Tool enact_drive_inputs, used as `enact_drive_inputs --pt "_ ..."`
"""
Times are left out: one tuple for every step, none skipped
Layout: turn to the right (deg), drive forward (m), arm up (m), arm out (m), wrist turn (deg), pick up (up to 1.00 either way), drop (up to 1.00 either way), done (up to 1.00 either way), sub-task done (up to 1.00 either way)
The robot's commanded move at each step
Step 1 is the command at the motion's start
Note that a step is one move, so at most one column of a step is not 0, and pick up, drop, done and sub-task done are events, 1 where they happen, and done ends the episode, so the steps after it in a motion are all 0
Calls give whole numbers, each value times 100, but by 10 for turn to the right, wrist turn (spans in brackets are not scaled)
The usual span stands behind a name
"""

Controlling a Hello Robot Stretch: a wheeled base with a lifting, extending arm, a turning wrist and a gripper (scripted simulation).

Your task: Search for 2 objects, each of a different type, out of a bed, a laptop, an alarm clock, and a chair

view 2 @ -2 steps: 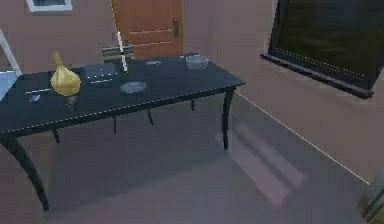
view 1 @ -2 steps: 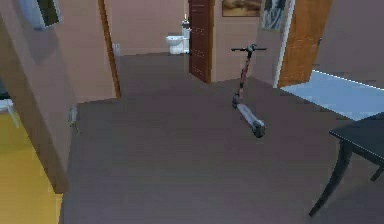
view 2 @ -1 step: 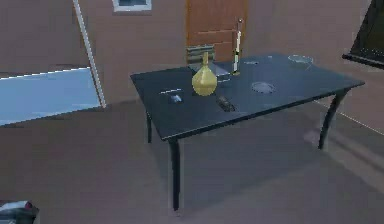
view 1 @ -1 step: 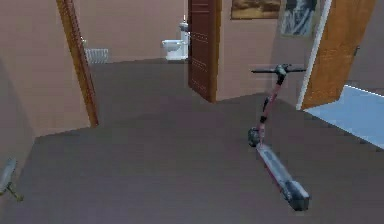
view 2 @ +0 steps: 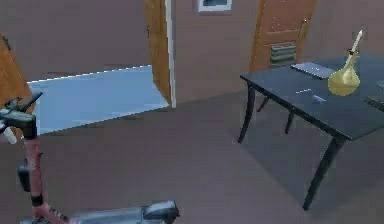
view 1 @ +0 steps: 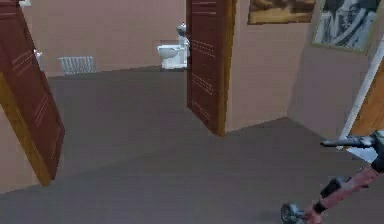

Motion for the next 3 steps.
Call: enact_drive_inputs --pt "0 65 0 0 0 0 0 0 0" --pt "180 0 0 0 0 0 0 0 0" --pt "0 55 0 0 0 0 0 0 0"
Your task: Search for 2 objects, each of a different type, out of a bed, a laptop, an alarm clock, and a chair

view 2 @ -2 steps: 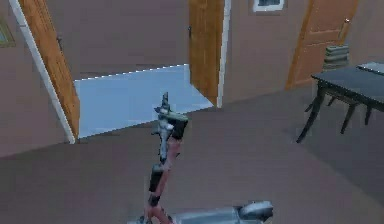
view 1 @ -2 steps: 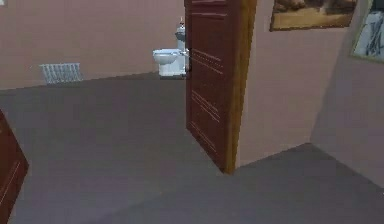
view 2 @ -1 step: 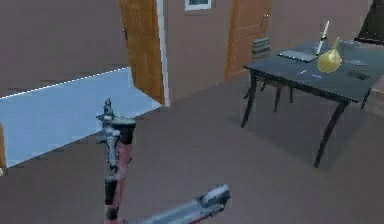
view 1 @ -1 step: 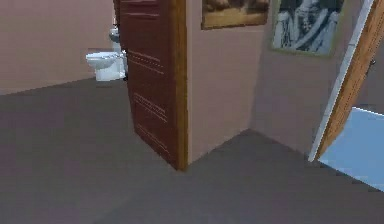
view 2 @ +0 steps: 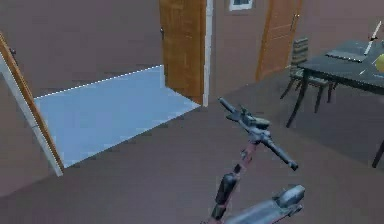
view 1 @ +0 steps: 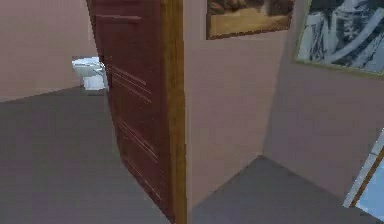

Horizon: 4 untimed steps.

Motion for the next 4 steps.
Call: enact_drive_inputs --pt "210 0 0 0 0 0 0 0 0" --pt "0 70 0 0 0 0 0 0 0" --pt "450 0 0 0 0 0 0 0 0" --pt "330 0 0 0 0 0 0 0 0"
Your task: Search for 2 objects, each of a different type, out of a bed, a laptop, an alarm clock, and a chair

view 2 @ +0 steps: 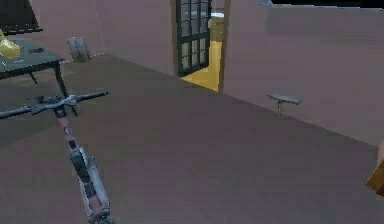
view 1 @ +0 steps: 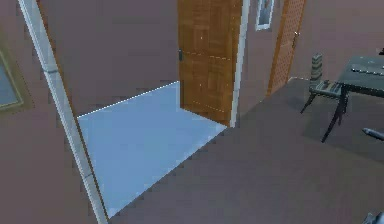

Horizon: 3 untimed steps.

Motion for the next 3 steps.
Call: enact_drive_inputs --pt "0 55 0 0 0 0 0 0 0" --pt "390 0 0 0 0 0 0 0 0" --pt "0 80 0 0 0 0 0 0 0"
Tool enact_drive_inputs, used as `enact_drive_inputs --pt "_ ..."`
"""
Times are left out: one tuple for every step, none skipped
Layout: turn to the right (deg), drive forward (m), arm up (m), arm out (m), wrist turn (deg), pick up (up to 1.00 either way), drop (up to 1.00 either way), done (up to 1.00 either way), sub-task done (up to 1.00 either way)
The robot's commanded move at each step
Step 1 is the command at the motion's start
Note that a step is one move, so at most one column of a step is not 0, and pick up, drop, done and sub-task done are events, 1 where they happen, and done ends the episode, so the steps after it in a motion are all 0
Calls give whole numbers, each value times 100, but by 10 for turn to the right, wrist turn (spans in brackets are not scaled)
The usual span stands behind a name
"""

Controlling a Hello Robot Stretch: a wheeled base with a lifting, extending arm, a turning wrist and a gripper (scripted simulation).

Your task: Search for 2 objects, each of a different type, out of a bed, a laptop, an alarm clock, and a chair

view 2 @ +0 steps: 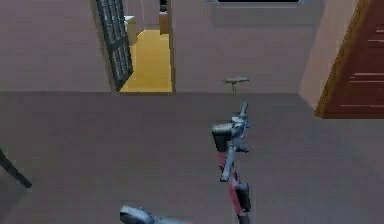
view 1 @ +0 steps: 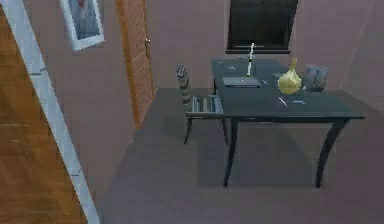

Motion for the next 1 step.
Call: enact_drive_inputs --pt "270 0 0 0 0 0 0 0 0"
